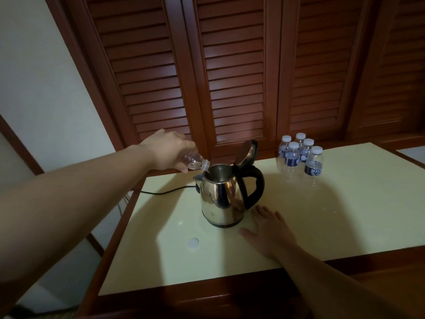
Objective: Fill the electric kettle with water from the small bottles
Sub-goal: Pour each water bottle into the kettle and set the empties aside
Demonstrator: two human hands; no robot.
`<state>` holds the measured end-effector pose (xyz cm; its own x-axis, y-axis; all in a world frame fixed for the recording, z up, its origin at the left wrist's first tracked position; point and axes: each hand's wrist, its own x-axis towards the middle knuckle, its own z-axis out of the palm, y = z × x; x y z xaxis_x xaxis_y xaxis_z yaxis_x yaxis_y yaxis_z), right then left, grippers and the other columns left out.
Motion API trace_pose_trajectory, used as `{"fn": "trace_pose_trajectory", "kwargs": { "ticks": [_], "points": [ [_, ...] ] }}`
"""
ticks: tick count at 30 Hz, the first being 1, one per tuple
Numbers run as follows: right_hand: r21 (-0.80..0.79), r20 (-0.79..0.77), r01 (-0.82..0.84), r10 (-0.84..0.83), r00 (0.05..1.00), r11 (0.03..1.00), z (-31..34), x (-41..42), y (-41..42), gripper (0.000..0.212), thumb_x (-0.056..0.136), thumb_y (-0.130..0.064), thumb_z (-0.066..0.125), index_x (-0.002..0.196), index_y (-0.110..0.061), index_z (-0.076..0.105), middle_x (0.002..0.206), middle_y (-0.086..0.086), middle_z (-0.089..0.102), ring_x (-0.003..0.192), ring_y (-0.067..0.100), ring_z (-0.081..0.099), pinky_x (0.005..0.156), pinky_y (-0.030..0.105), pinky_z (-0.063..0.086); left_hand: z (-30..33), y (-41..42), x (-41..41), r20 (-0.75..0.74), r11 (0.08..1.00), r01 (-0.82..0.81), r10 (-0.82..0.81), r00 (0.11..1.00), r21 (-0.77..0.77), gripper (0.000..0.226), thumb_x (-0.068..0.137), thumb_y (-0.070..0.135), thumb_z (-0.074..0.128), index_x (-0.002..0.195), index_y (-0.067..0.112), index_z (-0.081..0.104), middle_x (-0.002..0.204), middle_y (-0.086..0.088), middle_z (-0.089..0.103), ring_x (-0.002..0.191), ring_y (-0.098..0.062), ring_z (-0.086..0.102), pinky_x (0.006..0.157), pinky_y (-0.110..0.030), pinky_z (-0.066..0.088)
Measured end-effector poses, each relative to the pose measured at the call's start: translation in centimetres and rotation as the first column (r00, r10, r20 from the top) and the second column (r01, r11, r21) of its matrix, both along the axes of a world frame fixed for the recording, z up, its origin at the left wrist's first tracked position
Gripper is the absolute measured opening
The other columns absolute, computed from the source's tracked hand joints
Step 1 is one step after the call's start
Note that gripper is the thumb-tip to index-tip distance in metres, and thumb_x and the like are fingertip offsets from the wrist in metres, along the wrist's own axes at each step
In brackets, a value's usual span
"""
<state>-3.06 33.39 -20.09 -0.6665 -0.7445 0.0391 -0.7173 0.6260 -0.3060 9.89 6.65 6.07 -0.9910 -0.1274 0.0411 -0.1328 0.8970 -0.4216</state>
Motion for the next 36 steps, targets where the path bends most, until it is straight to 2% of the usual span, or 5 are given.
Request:
{"fn": "trace_pose_trajectory", "kwargs": {
  "ticks": [18,24,27,31,36],
  "points": [
    [-0.001,0.001,-0.002,0.002,1.000,1.000,0.1,0.0,0.0,0.091,0.095,-0.077,0.033,0.165,-0.020,0.019,0.173,0.002,0.014,0.160,0.019,0.008,0.130,0.044,0.007,3.1,2.0,-2.6,0.157,0.943,0.200,-0.162,0.974,-0.267,0.071,0.086,0.067,0.066,0.150,0.048,0.043,0.132,0.008,0.057,0.126,-0.018,0.050,0.095,-0.038,0.038],
    [-0.006,-0.003,-0.004,0.004,1.000,1.000,0.0,-0.1,0.1,0.091,0.094,-0.077,0.033,0.164,-0.020,0.022,0.173,0.003,0.017,0.160,0.020,0.009,0.129,0.045,0.008,2.9,2.4,-2.9,0.121,0.953,0.196,-0.172,0.978,-0.232,0.071,0.086,0.067,0.067,0.150,0.044,0.046,0.133,0.007,0.057,0.128,-0.019,0.049,0.095,-0.038,0.037],
    [-0.003,-0.010,-0.001,0.001,1.000,1.000,-0.1,-0.1,0.0,0.091,0.093,-0.077,0.033,0.163,-0.020,0.023,0.173,0.003,0.018,0.160,0.020,0.010,0.129,0.045,0.009,1.7,1.7,-2.2,0.037,0.988,0.110,-0.107,0.994,-0.111,0.072,0.086,0.070,0.065,0.149,0.042,0.045,0.138,0.003,0.057,0.133,-0.023,0.049,0.100,-0.042,0.039],
    [0.006,0.003,-0.002,0.002,1.000,1.000,0.2,0.0,0.0,0.091,0.094,-0.076,0.034,0.164,-0.020,0.021,0.173,0.002,0.016,0.160,0.019,0.008,0.129,0.044,0.008,-0.7,0.8,-0.5,-0.125,0.979,0.015,0.012,0.992,0.205,0.066,0.087,0.063,0.070,0.144,0.035,0.051,0.132,0.001,0.063,0.124,-0.023,0.058,0.097,-0.041,0.048],
    [0.029,-0.005,-0.005,0.005,1.000,1.000,0.2,0.0,0.1,0.091,0.094,-0.078,0.031,0.165,-0.021,0.019,0.173,0.001,0.014,0.160,0.017,0.007,0.130,0.043,0.007,-5.1,0.4,2.1,-0.312,0.760,0.021,0.241,0.919,0.649,0.057,0.079,0.052,0.085,0.126,0.031,0.060,0.115,0.005,0.074,0.102,-0.016,0.070,0.091,-0.037,0.057]
  ]
}}
